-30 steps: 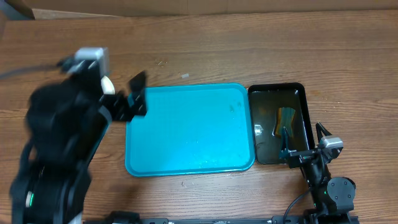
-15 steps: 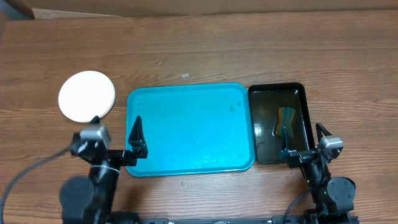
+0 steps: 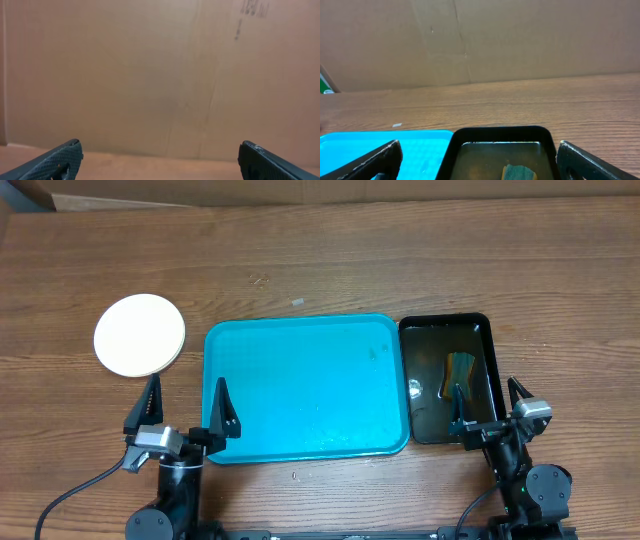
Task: Clean dirty plates on tray and stack at the side
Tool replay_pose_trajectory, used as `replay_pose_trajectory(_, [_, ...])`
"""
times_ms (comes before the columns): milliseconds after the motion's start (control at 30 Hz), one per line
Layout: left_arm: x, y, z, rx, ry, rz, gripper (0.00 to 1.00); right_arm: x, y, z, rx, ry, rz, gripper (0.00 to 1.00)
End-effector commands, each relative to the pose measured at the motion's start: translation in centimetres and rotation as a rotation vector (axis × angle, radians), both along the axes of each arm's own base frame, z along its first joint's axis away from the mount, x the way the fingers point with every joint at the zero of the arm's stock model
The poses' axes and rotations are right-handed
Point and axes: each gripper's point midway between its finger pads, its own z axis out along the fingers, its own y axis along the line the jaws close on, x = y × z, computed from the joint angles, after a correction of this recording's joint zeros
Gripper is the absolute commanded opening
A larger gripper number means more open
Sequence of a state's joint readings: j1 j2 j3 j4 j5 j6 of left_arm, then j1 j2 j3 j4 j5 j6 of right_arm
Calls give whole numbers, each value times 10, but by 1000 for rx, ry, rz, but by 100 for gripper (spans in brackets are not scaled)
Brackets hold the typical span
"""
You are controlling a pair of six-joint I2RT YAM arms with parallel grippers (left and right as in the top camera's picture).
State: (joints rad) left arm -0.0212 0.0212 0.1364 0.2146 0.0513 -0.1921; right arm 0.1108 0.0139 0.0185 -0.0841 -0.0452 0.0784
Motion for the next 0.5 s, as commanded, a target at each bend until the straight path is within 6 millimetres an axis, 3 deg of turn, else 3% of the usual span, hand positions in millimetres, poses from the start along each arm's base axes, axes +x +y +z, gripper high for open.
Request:
replay_pose_trajectory(0, [4,-1,-17,7,22,-24,100,0,-2,-2,3,-2,-9,100])
replay_pose_trajectory(233, [10,2,-39,9,73,-13,100,0,-2,-2,3,-2,-9,100])
replay_pose_trajectory(467, [19,4,-80,0,199,-2,100,0,-2,-2,3,-2,-9,100])
